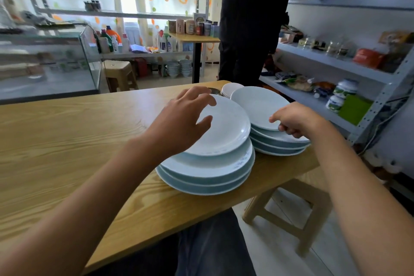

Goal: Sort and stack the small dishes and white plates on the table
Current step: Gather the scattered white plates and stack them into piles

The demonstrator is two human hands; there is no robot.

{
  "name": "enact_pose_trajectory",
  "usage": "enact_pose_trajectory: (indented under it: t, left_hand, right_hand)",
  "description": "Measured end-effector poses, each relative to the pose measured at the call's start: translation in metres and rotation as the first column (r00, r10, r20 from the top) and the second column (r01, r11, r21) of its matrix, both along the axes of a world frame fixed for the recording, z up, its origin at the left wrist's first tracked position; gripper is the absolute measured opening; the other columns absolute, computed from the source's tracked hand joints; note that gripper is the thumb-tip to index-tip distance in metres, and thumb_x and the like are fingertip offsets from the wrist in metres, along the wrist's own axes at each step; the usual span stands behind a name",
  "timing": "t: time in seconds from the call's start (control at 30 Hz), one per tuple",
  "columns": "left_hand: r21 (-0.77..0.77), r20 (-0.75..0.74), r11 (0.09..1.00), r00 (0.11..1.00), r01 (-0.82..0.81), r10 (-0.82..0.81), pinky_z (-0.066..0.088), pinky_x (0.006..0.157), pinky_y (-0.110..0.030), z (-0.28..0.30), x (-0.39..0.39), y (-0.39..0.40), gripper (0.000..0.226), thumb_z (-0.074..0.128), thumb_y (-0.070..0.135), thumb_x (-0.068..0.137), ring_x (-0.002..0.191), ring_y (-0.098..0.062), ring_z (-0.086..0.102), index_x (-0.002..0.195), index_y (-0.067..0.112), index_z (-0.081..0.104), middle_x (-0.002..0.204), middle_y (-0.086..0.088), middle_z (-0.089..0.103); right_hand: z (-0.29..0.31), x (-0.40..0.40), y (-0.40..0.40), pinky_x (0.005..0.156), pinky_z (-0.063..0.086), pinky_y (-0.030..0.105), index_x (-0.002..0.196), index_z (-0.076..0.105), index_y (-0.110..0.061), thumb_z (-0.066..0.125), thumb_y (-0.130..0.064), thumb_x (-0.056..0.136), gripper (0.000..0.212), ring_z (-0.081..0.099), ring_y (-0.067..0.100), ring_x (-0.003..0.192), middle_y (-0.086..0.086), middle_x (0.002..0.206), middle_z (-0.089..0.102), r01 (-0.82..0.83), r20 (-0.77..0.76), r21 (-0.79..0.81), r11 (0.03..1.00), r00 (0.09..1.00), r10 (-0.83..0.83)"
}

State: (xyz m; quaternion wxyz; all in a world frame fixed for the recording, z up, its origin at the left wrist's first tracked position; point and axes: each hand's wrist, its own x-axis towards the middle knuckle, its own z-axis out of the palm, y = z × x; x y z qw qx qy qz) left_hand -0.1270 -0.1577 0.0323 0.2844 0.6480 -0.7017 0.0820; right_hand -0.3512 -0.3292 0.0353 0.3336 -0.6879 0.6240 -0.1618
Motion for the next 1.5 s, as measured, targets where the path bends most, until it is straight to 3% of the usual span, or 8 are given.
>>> enact_pose_trajectory:
  t: [0.13, 0.37, 0.67, 0.93, 1.1, 1.23, 1.4, 1.5]
  left_hand:
    - [-0.013, 0.019, 1.000, 1.000, -0.016, 0.017, 0.041, 0.106, -0.041, -0.003, 0.003, 0.005, 0.031, 0.057, 0.032, 0.093, 0.131, -0.018, 0.040, 0.123, 0.025, 0.056, 0.143, 0.004, 0.044]
    - [-0.063, 0.067, 0.985, 0.984, -0.159, 0.163, 0.034, 0.109, -0.041, -0.010, 0.026, 0.041, 0.035, 0.056, 0.032, 0.093, 0.133, -0.017, 0.039, 0.127, 0.025, 0.054, 0.144, 0.004, 0.045]
    - [-0.063, -0.005, 0.810, 0.812, -0.583, 0.584, 0.045, 0.091, -0.040, -0.032, 0.127, 0.169, 0.033, 0.059, 0.021, 0.089, 0.118, -0.023, 0.050, 0.122, 0.018, 0.057, 0.132, -0.001, 0.054]
    - [0.223, -0.057, 0.499, 0.500, -0.837, 0.864, 0.043, 0.092, -0.037, -0.094, 0.216, 0.280, 0.045, 0.055, 0.029, 0.093, 0.120, -0.024, 0.051, 0.136, 0.020, 0.045, 0.140, -0.002, 0.047]
    - [0.176, -0.101, 0.298, 0.284, -0.938, 0.953, 0.030, 0.111, -0.049, -0.131, 0.273, 0.315, 0.058, 0.055, 0.030, 0.092, 0.142, -0.030, 0.022, 0.145, 0.016, 0.035, 0.155, -0.012, 0.023]
    - [0.052, -0.134, 0.257, 0.248, -0.965, 0.959, 0.029, 0.106, -0.063, -0.135, 0.311, 0.315, 0.054, 0.054, 0.030, 0.094, 0.141, -0.036, 0.018, 0.142, 0.014, 0.037, 0.152, -0.016, 0.024]
    - [0.194, -0.136, 0.070, 0.044, -0.978, 0.990, 0.021, 0.109, -0.065, -0.131, 0.344, 0.311, 0.061, 0.046, 0.045, 0.096, 0.145, -0.033, 0.010, 0.148, 0.020, 0.026, 0.156, -0.012, 0.019]
    - [0.271, -0.086, 0.034, 0.011, -0.962, 0.996, 0.025, 0.108, -0.064, -0.131, 0.352, 0.308, 0.055, 0.050, 0.047, 0.095, 0.141, -0.033, 0.021, 0.138, 0.013, 0.043, 0.147, -0.014, 0.037]
  right_hand:
    - [0.005, 0.024, 0.027, 0.051, 0.037, 0.021, 0.087, 0.069, -0.005, 0.053, -0.016, 0.094, 0.020, 0.055, 0.016, 0.056, 0.006, 0.065, 0.058, -0.150, -0.040, -0.360, 0.921, 0.989, 0.146]
    - [0.010, 0.111, 0.104, 0.066, 0.048, 0.018, 0.107, 0.070, -0.021, 0.055, -0.026, 0.096, 0.020, 0.061, 0.009, 0.075, -0.002, 0.095, 0.071, -0.413, -0.157, -0.649, 0.639, 0.894, 0.419]
    - [-0.009, 0.248, 0.218, 0.066, 0.034, 0.026, 0.108, 0.068, -0.024, 0.049, -0.024, 0.094, 0.023, 0.063, 0.021, 0.087, -0.001, 0.096, 0.071, -0.581, -0.209, -0.707, 0.403, 0.716, 0.666]
    - [-0.073, 0.364, 0.314, 0.084, 0.051, 0.040, 0.125, 0.058, -0.019, 0.047, -0.017, 0.093, 0.034, 0.059, 0.026, 0.103, 0.004, 0.119, 0.061, -0.811, -0.275, -0.543, 0.218, 0.416, 0.867]
    - [-0.110, 0.406, 0.334, 0.094, 0.042, 0.038, 0.136, 0.044, -0.018, 0.045, -0.022, 0.091, 0.045, 0.049, 0.026, 0.116, 0.006, 0.130, 0.049, -0.848, -0.300, -0.464, 0.256, 0.422, 0.855]
    - [-0.124, 0.420, 0.333, 0.101, 0.037, 0.036, 0.139, 0.040, -0.017, 0.044, -0.023, 0.089, 0.050, 0.047, 0.024, 0.119, 0.006, 0.132, 0.051, -0.832, -0.327, -0.491, 0.256, 0.449, 0.831]
    - [-0.126, 0.417, 0.331, 0.106, 0.037, 0.037, 0.144, 0.034, -0.017, 0.043, -0.022, 0.091, 0.054, 0.046, 0.022, 0.123, 0.003, 0.134, 0.050, -0.826, -0.205, -0.462, 0.323, 0.453, 0.868]
    - [-0.125, 0.418, 0.329, 0.105, 0.038, 0.036, 0.144, 0.033, -0.020, 0.044, -0.022, 0.091, 0.054, 0.047, 0.019, 0.121, 0.000, 0.133, 0.050, -0.823, -0.131, -0.440, 0.359, 0.455, 0.881]
